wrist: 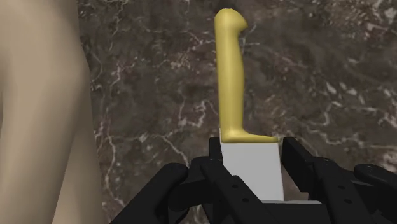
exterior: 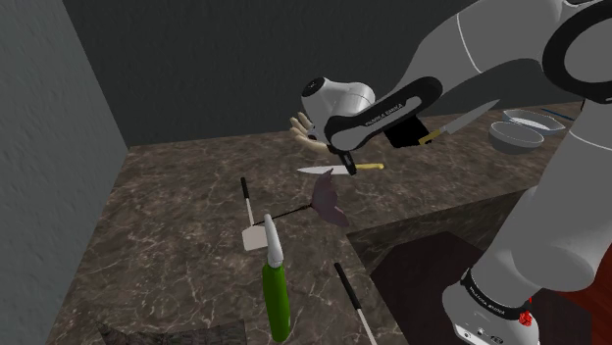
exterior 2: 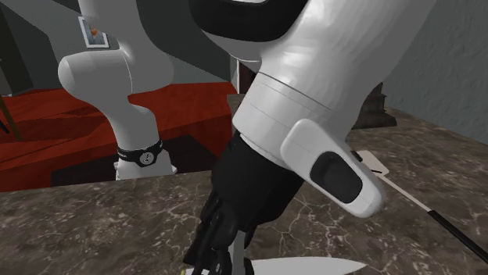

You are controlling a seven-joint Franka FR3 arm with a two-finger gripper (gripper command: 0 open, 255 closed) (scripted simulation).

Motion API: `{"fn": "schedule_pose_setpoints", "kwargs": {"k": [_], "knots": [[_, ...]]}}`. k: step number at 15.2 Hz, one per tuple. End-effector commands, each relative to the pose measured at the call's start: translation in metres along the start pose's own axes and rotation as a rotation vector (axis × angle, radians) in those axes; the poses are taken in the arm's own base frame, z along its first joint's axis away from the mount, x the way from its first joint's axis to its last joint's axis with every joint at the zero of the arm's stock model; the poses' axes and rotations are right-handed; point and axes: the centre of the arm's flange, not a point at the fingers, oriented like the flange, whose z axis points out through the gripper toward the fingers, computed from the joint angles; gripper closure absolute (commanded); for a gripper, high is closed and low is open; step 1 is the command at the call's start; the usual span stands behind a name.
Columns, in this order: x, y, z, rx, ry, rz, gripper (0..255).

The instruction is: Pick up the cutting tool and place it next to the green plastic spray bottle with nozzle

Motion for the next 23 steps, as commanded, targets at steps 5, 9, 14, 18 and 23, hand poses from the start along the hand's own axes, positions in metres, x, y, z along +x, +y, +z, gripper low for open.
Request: {"fn": "schedule_pose_setpoints", "kwargs": {"k": [5, 9, 14, 18, 23], "knots": [[-0.016, 0.005, -0.026, 0.001, 0.0, 0.0, 255], [-0.027, 0.007, -0.045, 0.001, 0.0, 0.0, 255], [-0.04, 0.011, -0.067, 0.001, 0.0, 0.0, 255], [-0.05, 0.014, -0.085, 0.001, 0.0, 0.0, 255], [-0.063, 0.017, -0.108, 0.001, 0.0, 0.0, 255]]}}
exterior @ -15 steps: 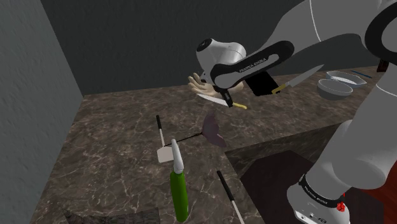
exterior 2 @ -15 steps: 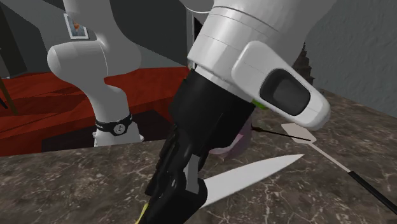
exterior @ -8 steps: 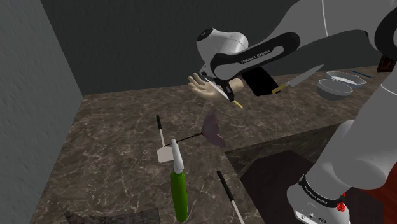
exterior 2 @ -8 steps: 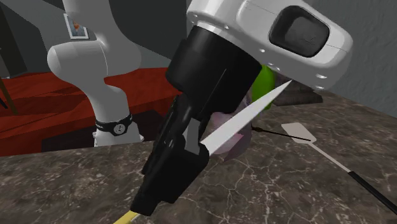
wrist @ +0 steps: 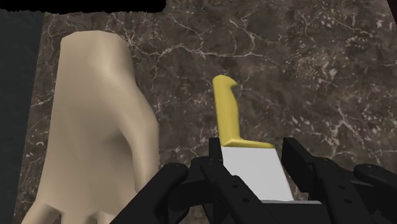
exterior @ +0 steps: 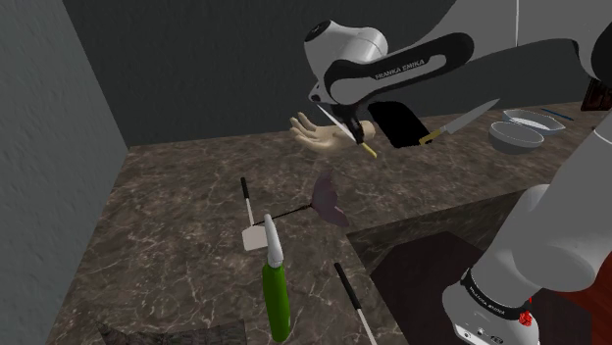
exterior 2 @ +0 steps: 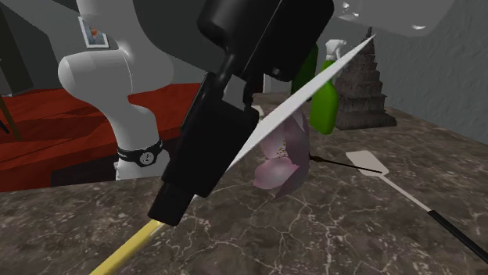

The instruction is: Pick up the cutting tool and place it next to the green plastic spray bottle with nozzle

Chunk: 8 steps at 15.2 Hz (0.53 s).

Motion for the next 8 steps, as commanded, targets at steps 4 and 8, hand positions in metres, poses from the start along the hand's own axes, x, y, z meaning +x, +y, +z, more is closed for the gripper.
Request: {"fn": "schedule_pose_setpoints", "kwargs": {"k": [4, 8], "knots": [[-0.013, 0.003, -0.022, 0.0, 0.0, 0.0, 255], [-0.023, 0.006, -0.04, 0.0, 0.0, 0.0, 255]]}}
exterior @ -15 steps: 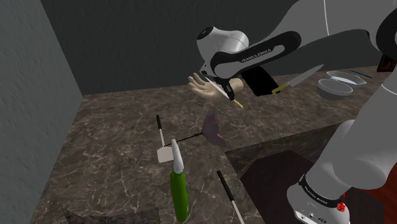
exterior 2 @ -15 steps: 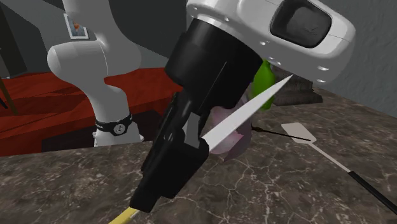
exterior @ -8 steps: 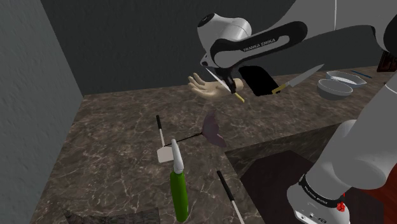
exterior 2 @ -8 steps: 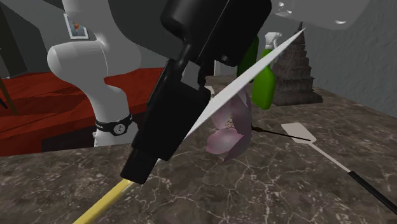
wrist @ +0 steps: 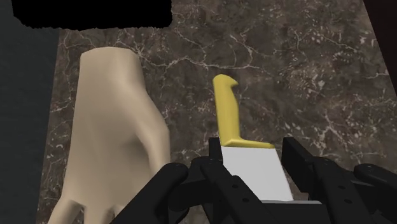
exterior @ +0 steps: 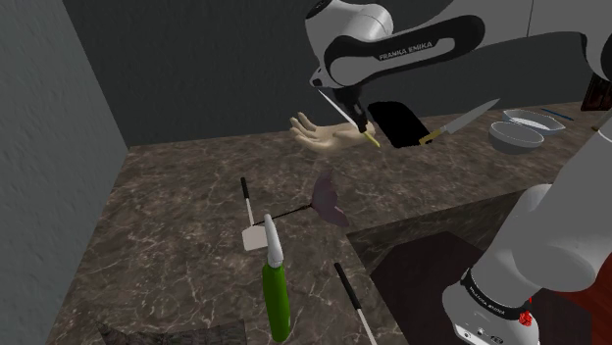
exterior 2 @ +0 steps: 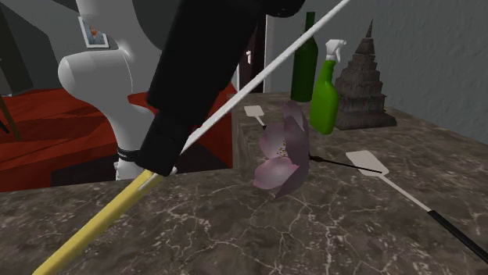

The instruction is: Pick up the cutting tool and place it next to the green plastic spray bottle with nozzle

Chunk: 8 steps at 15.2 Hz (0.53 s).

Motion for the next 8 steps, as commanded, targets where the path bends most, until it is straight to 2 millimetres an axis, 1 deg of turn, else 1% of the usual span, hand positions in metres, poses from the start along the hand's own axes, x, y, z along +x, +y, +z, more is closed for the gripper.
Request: {"fn": "schedule_pose_setpoints", "kwargs": {"k": [1, 8], "knots": [[-0.005, 0.002, -0.008, 0.0, 0.0, 0.0, 255], [-0.023, 0.007, -0.04, 0.0, 0.0, 0.0, 255]]}}
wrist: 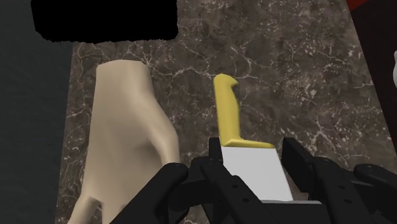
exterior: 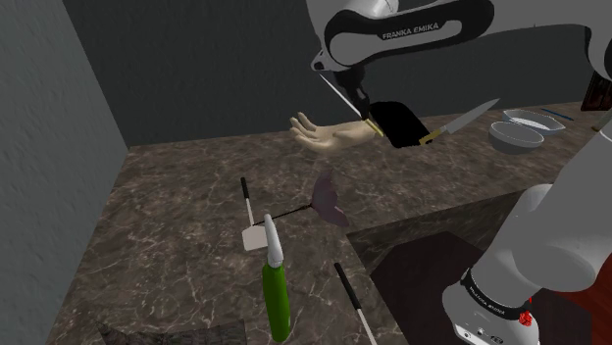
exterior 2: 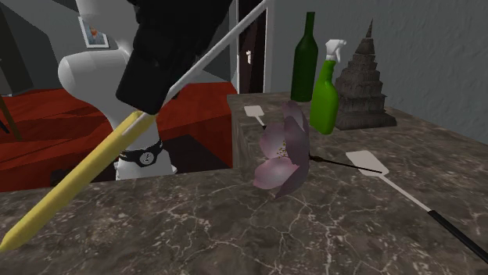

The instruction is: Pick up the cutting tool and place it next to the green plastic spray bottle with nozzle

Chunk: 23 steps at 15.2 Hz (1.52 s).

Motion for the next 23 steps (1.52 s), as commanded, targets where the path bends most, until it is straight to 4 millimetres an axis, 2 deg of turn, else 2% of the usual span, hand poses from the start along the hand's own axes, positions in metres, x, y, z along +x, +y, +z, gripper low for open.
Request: {"fn": "schedule_pose_setpoints", "kwargs": {"k": [1, 17, 23], "knots": [[-0.005, 0.001, -0.01, 0.0, 0.0, 0.0, 255], [-0.047, 0.012, -0.081, 0.0, 0.0, 0.0, 255], [-0.013, -0.053, -0.111, 0.0, 0.0, 0.0, 255]]}}
